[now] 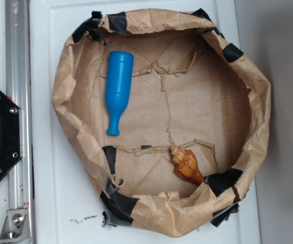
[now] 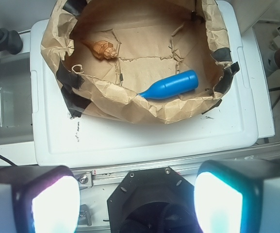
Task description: Grab the shell.
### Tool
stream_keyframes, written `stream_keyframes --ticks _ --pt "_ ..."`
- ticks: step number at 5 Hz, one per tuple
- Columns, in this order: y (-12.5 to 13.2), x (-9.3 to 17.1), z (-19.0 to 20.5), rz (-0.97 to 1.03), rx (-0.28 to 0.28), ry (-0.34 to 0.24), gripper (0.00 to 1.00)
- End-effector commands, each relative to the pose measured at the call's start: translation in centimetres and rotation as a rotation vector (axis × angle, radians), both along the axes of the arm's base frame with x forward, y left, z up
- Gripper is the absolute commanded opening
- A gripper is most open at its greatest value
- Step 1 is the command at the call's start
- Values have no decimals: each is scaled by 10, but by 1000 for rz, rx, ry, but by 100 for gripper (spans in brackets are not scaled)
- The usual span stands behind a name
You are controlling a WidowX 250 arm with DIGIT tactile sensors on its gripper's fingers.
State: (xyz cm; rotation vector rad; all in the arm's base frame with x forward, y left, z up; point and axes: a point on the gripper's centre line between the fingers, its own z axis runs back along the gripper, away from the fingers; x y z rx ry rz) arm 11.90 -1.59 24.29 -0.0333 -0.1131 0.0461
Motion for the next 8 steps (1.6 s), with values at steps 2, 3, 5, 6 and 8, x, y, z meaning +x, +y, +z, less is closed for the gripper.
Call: stream_keyframes --ticks 2,3,5,6,8 --pt "12 50 -27 -90 83 -55 100" --pt "15 101 -41 -167 11 -92 100" --pt "6 162 -118 -399 -27 -147 100" --pt "-29 165 -152 -580 -17 -130 100" --pt "-69 159 -192 -706 38 -88 100"
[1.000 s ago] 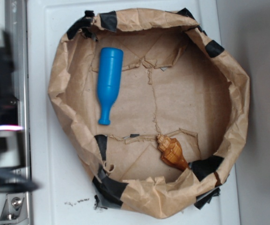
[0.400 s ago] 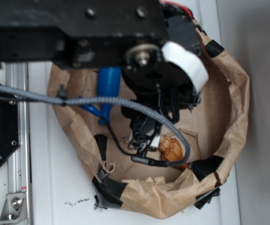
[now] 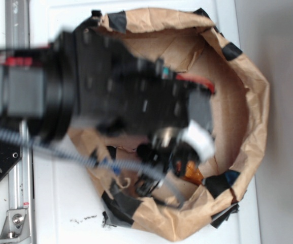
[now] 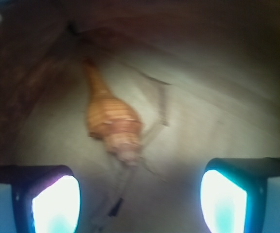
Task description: Grab the shell.
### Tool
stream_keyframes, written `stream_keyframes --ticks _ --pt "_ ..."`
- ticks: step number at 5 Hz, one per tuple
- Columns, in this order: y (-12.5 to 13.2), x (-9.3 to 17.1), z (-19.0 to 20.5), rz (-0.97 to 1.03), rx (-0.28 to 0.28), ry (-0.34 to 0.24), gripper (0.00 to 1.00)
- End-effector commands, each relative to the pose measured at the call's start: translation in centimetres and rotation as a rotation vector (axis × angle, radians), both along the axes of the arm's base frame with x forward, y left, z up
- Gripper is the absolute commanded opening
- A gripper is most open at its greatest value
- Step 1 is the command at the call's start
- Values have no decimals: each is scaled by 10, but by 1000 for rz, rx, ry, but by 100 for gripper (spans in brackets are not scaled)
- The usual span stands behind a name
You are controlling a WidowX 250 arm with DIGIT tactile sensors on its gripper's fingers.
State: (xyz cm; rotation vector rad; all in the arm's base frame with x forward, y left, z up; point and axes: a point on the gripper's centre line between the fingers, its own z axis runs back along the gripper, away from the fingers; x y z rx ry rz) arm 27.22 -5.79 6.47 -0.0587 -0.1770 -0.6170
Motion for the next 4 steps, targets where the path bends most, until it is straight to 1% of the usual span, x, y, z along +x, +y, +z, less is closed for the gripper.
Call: stream_keyframes --ticks 1,2,3,4 --pt "-37 13 -22 -67 35 -24 100" --pt "-46 12 -29 -36 51 -25 0" --pt "-43 6 -6 12 17 -82 0" --pt "-22 9 43 153 22 -188 0"
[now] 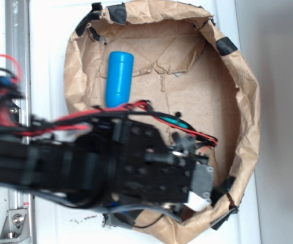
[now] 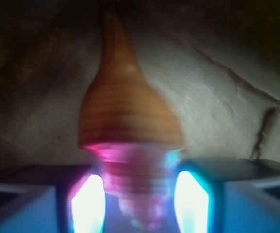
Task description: Grab the shell.
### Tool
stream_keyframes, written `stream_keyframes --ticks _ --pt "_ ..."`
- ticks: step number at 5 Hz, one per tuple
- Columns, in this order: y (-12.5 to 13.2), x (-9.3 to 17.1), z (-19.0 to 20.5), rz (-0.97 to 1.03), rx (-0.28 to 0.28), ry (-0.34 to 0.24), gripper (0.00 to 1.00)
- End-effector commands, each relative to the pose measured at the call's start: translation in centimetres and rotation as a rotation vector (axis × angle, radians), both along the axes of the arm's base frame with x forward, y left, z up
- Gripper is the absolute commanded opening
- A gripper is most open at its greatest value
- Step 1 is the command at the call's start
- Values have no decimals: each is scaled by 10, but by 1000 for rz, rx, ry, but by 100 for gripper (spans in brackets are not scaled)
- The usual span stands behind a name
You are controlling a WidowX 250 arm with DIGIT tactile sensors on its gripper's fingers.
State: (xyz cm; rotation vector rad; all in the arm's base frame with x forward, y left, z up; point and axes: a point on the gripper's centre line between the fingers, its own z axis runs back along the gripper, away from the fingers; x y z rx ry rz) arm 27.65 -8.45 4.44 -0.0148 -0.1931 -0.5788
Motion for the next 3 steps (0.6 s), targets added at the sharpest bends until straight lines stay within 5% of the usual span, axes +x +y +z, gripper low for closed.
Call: stream_keyframes --ticks 1,2,3 --pt "47 3 114 340 -11 -199 0" --pt "63 -6 162 499 -36 -193 0" --pt "70 -16 159 412 -79 -133 100"
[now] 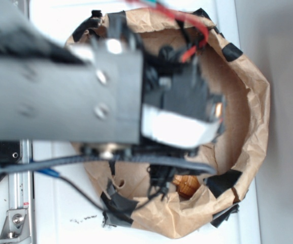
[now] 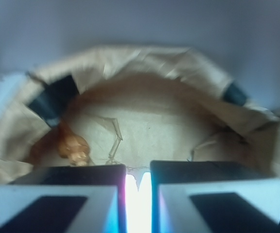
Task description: Grab the shell.
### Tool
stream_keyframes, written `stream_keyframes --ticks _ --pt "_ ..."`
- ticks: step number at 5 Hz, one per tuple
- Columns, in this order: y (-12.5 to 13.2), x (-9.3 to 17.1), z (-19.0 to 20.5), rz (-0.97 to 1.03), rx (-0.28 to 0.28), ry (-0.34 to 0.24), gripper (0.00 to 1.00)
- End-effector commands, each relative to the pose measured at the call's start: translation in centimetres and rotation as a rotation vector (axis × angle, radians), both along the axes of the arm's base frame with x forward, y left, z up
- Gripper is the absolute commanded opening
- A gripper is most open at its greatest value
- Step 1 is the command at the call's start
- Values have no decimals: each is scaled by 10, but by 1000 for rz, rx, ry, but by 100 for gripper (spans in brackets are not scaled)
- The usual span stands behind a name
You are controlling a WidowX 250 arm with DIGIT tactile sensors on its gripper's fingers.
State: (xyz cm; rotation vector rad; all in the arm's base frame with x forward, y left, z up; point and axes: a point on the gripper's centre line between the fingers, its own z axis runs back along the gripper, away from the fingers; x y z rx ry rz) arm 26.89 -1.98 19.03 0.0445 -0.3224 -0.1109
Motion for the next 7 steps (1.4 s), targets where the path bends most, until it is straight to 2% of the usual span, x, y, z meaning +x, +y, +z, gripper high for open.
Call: stream_keyframes --ticks 1,2,3,4,5,6,7 --pt "9 -10 -25 -244 -76 -27 100" --pt "13 -1 -72 -291 -38 23 100" --pt "-6 21 -97 -388 -34 36 100" --pt "-44 32 -116 -510 -6 72 100" --pt "-68 22 -125 -583 -22 107 100" --pt "-79 11 -120 -622 -63 102 100" --pt "-85 13 -130 -638 -36 102 100"
